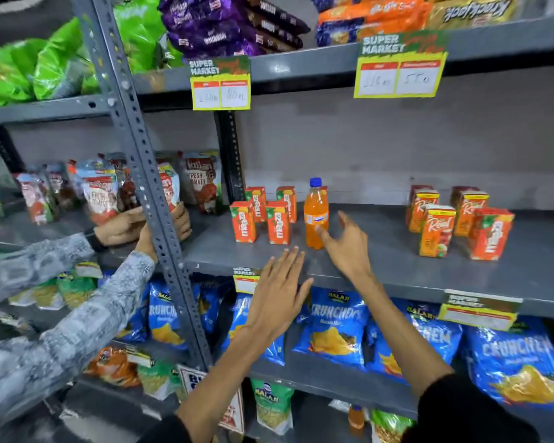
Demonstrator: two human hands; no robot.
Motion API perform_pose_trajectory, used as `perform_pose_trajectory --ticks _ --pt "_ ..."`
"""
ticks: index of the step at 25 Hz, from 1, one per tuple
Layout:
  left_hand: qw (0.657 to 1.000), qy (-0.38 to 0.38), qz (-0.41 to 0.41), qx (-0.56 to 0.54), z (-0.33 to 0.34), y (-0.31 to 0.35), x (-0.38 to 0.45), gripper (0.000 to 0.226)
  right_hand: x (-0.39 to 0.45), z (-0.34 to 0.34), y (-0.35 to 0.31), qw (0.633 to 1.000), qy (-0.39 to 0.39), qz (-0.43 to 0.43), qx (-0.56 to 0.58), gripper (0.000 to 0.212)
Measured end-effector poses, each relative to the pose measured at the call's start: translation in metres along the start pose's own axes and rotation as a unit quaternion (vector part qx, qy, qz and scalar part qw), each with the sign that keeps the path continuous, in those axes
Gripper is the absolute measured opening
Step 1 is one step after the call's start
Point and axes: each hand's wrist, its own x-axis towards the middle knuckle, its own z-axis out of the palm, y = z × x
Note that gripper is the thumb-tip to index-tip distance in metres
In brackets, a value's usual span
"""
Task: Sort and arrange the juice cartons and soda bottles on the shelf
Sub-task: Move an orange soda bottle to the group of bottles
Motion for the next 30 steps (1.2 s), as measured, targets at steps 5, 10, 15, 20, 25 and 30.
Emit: perform_pose_trajectory --ticks 5,10,15,20,25,30 --pt "1.0 -0.012 0.023 0.012 0.017 -0.007 0.005 0.054 0.019 0.033 -0.007 0.999 0.017 0.021 0.028 0.048" --pt "1.0 -0.026 0.008 0.015 0.021 -0.008 0.006 0.05 0.022 0.04 -0.001 0.998 0.039 0.041 0.033 0.047" --pt "1.0 -0.015 -0.001 0.0 0.021 -0.002 0.005 0.055 0.011 0.018 0.006 0.997 0.04 0.041 0.056 0.038" --pt "0.999 -0.02 0.01 -0.032 0.024 0.043 0.005 0.064 -0.01 -0.043 0.021 0.997 0.054 0.029 0.038 0.045" --pt "0.997 -0.04 0.017 -0.064 0.03 0.108 0.018 0.068 -0.027 -0.129 0.053 0.994 0.094 0.042 0.026 0.048" --pt "0.995 -0.05 0.022 -0.086 0.036 0.201 0.041 0.067 -0.03 -0.241 0.092 0.988 0.142 0.062 -0.011 0.031"
